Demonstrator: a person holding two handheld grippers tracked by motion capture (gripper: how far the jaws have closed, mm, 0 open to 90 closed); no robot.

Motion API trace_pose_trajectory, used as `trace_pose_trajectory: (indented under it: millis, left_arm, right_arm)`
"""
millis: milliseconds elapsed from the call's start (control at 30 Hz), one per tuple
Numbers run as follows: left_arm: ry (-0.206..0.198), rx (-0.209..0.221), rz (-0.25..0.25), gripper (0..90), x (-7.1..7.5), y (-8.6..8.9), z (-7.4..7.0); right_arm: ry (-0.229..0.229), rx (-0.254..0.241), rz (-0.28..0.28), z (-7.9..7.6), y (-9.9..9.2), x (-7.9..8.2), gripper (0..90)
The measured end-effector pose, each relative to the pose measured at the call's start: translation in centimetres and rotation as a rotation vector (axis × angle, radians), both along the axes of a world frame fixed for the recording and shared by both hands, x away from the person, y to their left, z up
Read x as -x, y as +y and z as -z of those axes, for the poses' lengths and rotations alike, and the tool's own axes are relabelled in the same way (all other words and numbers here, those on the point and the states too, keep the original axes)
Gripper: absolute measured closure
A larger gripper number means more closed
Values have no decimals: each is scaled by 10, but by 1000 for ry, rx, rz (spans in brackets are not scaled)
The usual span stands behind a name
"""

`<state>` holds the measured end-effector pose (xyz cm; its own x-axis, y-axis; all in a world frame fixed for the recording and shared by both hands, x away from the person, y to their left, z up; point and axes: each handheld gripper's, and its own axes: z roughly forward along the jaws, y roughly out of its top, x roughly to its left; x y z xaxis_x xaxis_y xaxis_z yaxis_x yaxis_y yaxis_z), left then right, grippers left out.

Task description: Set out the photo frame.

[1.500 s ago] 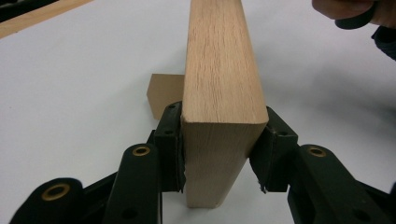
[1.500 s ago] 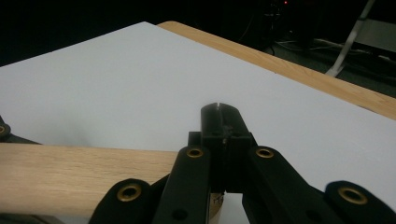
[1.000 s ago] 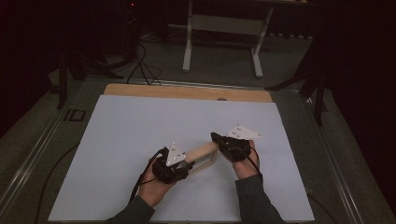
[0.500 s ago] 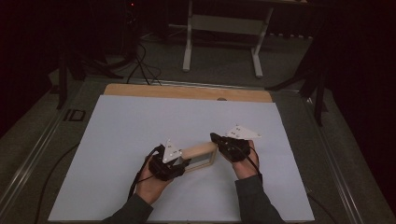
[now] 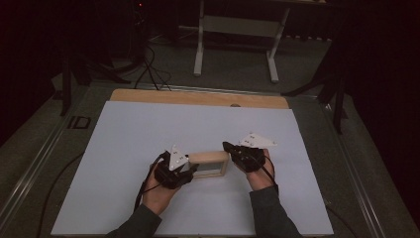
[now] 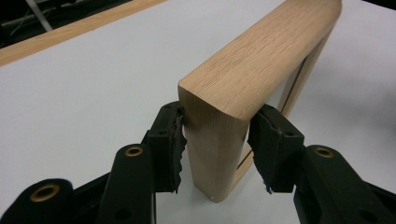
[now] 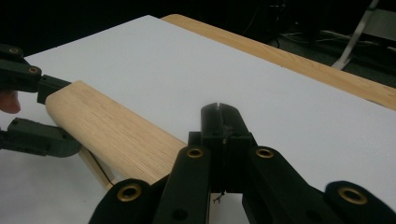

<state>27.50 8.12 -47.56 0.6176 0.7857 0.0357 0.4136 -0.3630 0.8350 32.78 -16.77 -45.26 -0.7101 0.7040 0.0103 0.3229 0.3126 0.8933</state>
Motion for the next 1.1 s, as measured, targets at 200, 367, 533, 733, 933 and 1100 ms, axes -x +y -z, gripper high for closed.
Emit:
trace_pose_trajectory:
  millis: [200, 367, 533, 733, 933, 1100]
  left_arm:
    - [-1, 7, -5, 548, 0, 0, 1]
    - [12, 27, 2, 543, -1, 1, 2]
    - [16, 31, 3, 544, -1, 2, 2]
    - [17, 32, 2, 545, -2, 2, 2]
    - [17, 35, 4, 545, -3, 3, 3]
    - [20, 39, 4, 548, -4, 3, 3]
  right_arm:
    - [3, 2, -6, -1, 0, 0, 897]
    - [1, 4, -23, -1, 0, 1, 883]
    - [1, -2, -45, -4, -2, 2, 817]
    - [11, -11, -90, -9, -6, 4, 661]
    - [51, -25, -150, -9, -9, 3, 475]
    - [79, -21, -185, -4, -9, 1, 400]
